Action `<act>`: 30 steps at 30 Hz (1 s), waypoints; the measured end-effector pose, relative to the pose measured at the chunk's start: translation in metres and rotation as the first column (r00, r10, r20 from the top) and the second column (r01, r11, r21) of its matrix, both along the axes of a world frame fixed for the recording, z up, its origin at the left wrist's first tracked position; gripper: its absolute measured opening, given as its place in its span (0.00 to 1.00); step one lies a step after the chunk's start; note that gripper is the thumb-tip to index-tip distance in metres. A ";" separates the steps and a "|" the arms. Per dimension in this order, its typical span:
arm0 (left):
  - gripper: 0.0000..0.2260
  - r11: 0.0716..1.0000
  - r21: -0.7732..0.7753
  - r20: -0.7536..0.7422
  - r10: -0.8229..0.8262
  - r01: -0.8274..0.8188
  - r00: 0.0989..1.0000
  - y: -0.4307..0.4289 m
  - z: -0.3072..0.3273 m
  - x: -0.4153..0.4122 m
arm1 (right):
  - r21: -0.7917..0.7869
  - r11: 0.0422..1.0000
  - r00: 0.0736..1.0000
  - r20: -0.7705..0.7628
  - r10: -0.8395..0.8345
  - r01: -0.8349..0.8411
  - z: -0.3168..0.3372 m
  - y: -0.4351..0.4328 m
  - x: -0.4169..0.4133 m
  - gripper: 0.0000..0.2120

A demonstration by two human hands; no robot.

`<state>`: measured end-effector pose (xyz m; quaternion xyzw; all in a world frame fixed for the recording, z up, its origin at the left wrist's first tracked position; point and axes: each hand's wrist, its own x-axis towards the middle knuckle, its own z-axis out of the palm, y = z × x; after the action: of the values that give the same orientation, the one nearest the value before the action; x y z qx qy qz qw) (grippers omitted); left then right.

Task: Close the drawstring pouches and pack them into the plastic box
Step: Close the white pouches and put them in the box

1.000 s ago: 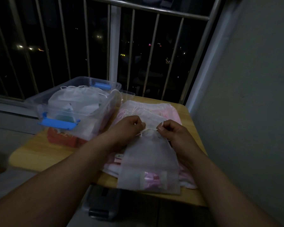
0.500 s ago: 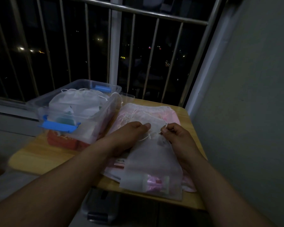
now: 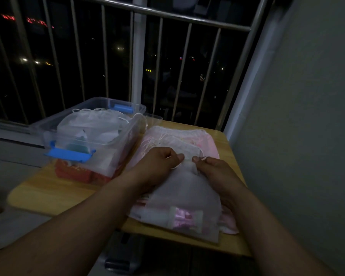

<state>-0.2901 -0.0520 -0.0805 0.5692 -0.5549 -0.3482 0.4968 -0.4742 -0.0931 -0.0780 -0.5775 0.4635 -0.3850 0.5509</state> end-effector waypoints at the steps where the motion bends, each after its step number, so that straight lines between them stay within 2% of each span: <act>1: 0.14 1.000 0.003 -0.029 0.010 -0.010 1.000 0.001 0.001 -0.001 | 0.031 0.999 1.000 0.010 0.014 -0.014 0.001 0.000 0.000 0.19; 5: 0.14 0.999 0.040 -0.168 0.035 -0.029 0.985 0.002 0.005 0.000 | 0.149 0.980 0.987 0.110 0.119 -0.134 0.009 0.005 0.000 0.17; 8: 0.15 0.996 0.041 -0.196 0.085 -0.078 0.977 0.000 0.004 0.006 | 0.161 0.961 0.971 0.114 0.208 -0.224 0.017 0.012 -0.005 0.17; 11: 0.16 0.990 0.047 -0.200 0.143 -0.136 0.969 0.000 0.005 0.008 | 0.176 0.952 0.964 0.137 0.227 -0.249 0.023 0.015 -0.010 0.17; 17: 0.17 0.984 0.097 -0.282 0.174 -0.152 0.944 0.004 0.010 0.006 | 0.167 0.950 0.965 0.065 0.255 -0.263 0.027 0.021 -0.016 0.17; 20: 0.14 0.981 0.099 -0.329 0.191 -0.167 0.925 0.001 0.013 0.006 | 0.049 0.976 0.977 0.030 0.212 -0.213 0.030 0.025 -0.012 0.12; 23: 0.24 0.956 0.179 -0.482 0.291 -0.233 0.826 -0.005 0.009 0.010 | -0.073 0.994 0.996 0.034 0.080 -0.078 0.036 0.016 -0.007 0.10; 25: 0.20 0.941 0.255 -0.557 0.332 -0.224 0.761 -0.004 0.006 0.013 | -0.115 0.993 0.998 0.052 0.020 -0.014 0.045 0.008 0.000 0.10; 30: 0.11 0.938 0.299 -0.558 0.320 -0.174 0.765 -0.003 0.003 0.017 | -0.132 0.986 0.984 0.159 -0.076 0.098 0.080 -0.018 0.020 0.10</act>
<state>-0.2736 -0.0551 -0.0780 0.5517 -0.2446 -0.5028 0.6188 -0.4546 -0.1109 0.0021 -0.5623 0.4165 -0.4837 0.5257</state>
